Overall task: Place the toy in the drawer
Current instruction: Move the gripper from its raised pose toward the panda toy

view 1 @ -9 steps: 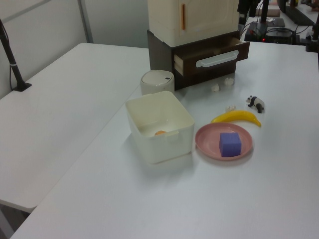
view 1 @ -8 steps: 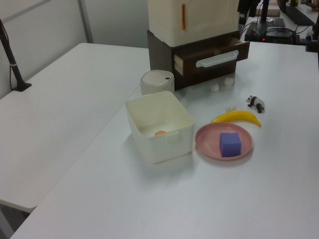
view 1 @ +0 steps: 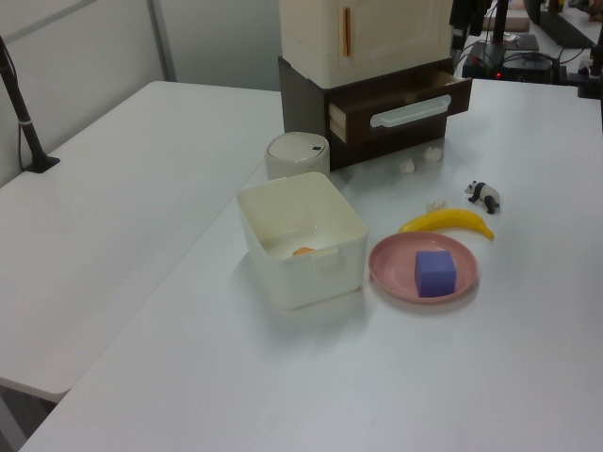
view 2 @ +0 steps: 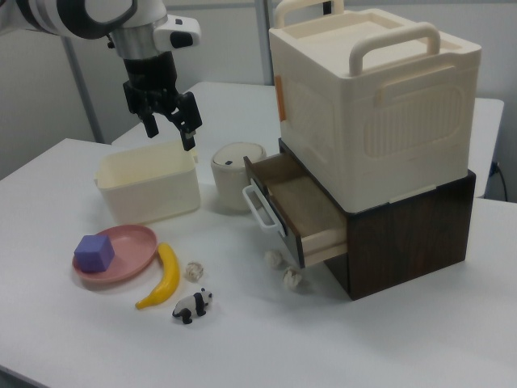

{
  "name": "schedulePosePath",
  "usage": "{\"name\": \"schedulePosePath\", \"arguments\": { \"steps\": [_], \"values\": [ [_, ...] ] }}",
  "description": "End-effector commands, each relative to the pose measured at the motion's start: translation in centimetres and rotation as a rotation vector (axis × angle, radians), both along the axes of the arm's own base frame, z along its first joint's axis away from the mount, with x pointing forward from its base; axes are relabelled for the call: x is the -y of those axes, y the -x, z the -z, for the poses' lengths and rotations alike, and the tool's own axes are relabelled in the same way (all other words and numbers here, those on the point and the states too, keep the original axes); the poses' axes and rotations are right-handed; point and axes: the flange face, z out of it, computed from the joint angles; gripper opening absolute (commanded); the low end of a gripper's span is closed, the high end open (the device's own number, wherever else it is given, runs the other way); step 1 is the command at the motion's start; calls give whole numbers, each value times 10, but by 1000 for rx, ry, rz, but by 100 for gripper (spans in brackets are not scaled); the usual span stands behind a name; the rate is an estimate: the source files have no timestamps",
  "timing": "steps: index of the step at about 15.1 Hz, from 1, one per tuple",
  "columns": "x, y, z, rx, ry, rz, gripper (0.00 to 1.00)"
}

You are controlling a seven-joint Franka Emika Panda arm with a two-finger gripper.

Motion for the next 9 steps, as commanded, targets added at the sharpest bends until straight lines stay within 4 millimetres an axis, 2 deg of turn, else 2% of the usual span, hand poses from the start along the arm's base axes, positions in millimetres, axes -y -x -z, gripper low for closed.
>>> {"name": "schedulePosePath", "arguments": {
  "steps": [1, 5, 7, 9],
  "values": [
    [0, 0, 0, 22, -23, -16, 100],
    [-3, 1, 2, 9, -8, -51, 100],
    [-2, 3, 6, -16, 11, -119, 100],
    [8, 4, 15, -42, 59, -249, 100]
  ]
}}
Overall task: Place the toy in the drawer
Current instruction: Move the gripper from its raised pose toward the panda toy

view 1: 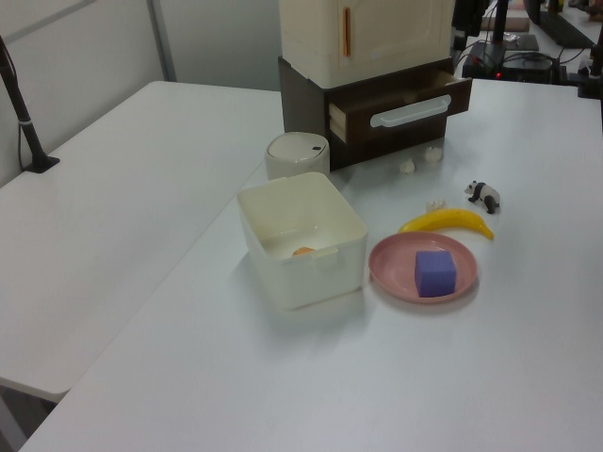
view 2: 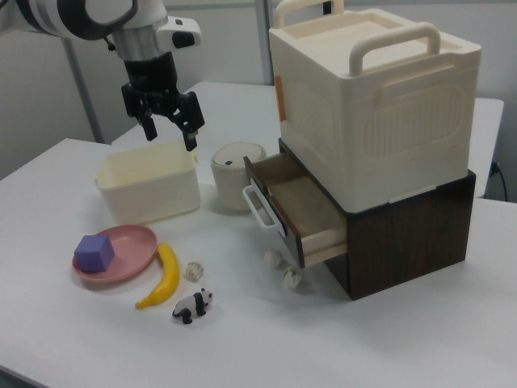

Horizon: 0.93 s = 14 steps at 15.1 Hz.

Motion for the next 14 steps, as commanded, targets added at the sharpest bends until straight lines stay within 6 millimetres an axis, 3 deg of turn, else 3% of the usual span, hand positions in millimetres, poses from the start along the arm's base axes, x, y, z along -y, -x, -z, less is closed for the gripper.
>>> {"name": "schedulePosePath", "arguments": {
  "steps": [1, 5, 6, 10, 12, 14],
  "values": [
    [12, 6, 14, -44, 56, -232, 100],
    [45, 25, 25, -159, 57, -480, 100],
    [53, 32, 32, -228, 77, -627, 100],
    [83, 45, 62, -333, 69, -827, 100],
    [87, 50, 87, -367, 31, -826, 100],
    [87, 53, 112, -362, 4, -702, 100]
  ]
}}
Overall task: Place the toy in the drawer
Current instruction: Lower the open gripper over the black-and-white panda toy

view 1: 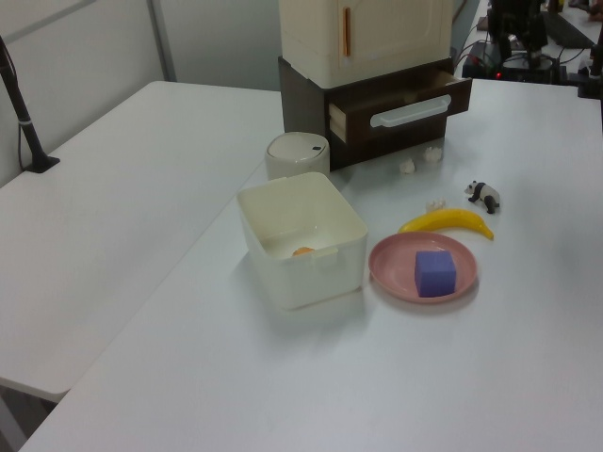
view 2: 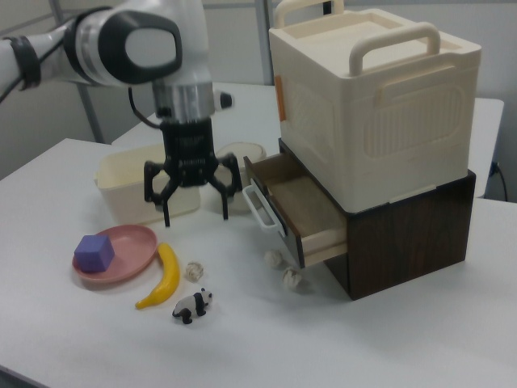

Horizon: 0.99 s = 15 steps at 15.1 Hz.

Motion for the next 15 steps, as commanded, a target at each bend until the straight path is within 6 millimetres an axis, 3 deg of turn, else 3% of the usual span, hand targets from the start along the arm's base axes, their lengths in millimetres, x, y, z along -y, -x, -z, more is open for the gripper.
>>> {"name": "schedulePosePath", "arguments": {
  "steps": [1, 3, 11, 15],
  "values": [
    [-4, 11, 45, -4, -27, 202, 100],
    [-13, 5, 66, 46, -42, 536, 100],
    [-30, 2, 151, 198, 57, 1172, 100],
    [-53, -3, 175, 196, 90, 1261, 100]
  ]
}}
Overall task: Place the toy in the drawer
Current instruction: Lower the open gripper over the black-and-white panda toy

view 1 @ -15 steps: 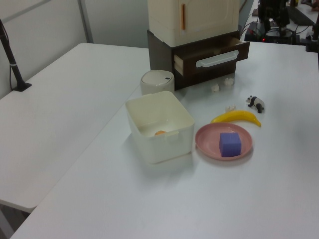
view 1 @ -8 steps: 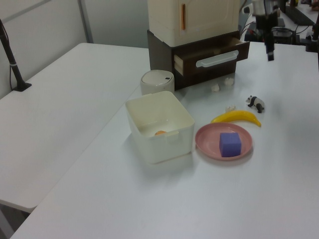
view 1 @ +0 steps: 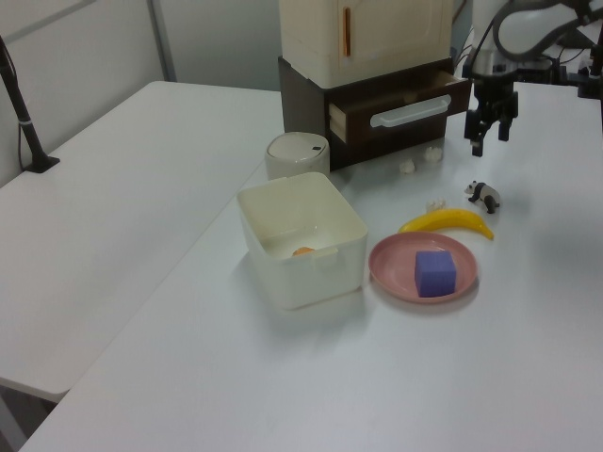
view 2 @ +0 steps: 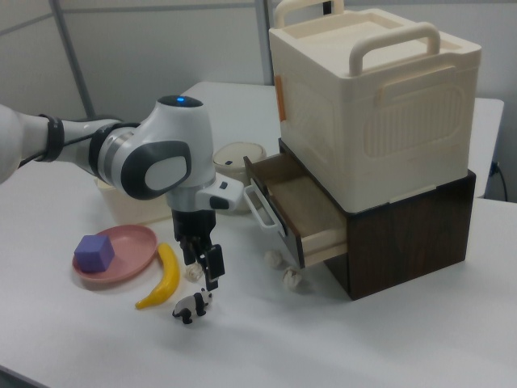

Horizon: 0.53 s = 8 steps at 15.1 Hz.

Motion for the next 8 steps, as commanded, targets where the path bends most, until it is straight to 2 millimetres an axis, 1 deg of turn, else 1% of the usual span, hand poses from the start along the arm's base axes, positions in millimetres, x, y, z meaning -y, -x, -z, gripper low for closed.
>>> {"name": "schedulePosePath", "arguments": {
  "steps": [1, 3, 6, 8],
  "values": [
    [-30, 0, 29, -9, 11, 129, 100],
    [-37, -1, 45, 2, 26, 153, 100],
    [-53, -5, 72, -44, 39, 119, 100],
    [-62, -6, 84, -67, 48, 96, 100]
  ]
}}
